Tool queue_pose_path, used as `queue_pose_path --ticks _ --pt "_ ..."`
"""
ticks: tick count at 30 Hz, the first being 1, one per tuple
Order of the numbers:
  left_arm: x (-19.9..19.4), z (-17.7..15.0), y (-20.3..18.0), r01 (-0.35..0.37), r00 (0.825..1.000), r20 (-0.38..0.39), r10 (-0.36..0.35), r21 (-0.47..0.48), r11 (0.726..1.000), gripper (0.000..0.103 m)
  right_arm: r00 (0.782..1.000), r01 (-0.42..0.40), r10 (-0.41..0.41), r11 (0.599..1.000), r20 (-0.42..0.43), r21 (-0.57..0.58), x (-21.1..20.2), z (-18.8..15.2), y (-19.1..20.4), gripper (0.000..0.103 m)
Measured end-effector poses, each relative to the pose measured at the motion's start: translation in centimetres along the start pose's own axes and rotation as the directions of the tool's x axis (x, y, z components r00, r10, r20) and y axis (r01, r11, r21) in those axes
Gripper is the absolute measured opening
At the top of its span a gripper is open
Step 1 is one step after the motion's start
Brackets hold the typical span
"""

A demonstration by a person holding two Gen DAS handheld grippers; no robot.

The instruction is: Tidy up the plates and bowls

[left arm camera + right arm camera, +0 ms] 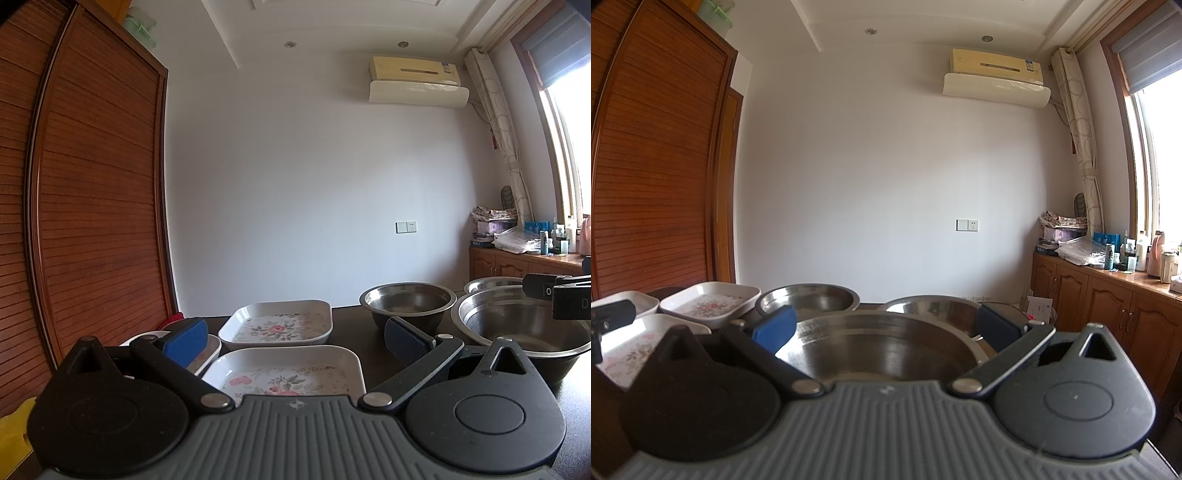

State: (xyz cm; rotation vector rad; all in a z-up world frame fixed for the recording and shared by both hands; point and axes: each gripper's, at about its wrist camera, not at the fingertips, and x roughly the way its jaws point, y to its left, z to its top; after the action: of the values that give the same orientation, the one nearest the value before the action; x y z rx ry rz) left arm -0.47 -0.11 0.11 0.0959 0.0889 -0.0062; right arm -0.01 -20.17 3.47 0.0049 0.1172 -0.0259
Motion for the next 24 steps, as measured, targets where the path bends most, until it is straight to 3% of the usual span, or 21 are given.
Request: queue_pose_path --ticks 8,24 --pt "0.0 0.2 0.2 0.001 1.000 0.014 -0.001 -0.020 1.000 0.103 1.000 -0.003 0.003 1.000 0.002 0.001 -0.2 0.3 0.1 0.103" --pt "-2.4 2.7 2.0 0.008 0.999 -0.040 -0.008 -0.005 1.000 0.103 0.987 -0.160 0.160 0.987 -0.009 -0.023 -2.7 3.4 3.6 0.103"
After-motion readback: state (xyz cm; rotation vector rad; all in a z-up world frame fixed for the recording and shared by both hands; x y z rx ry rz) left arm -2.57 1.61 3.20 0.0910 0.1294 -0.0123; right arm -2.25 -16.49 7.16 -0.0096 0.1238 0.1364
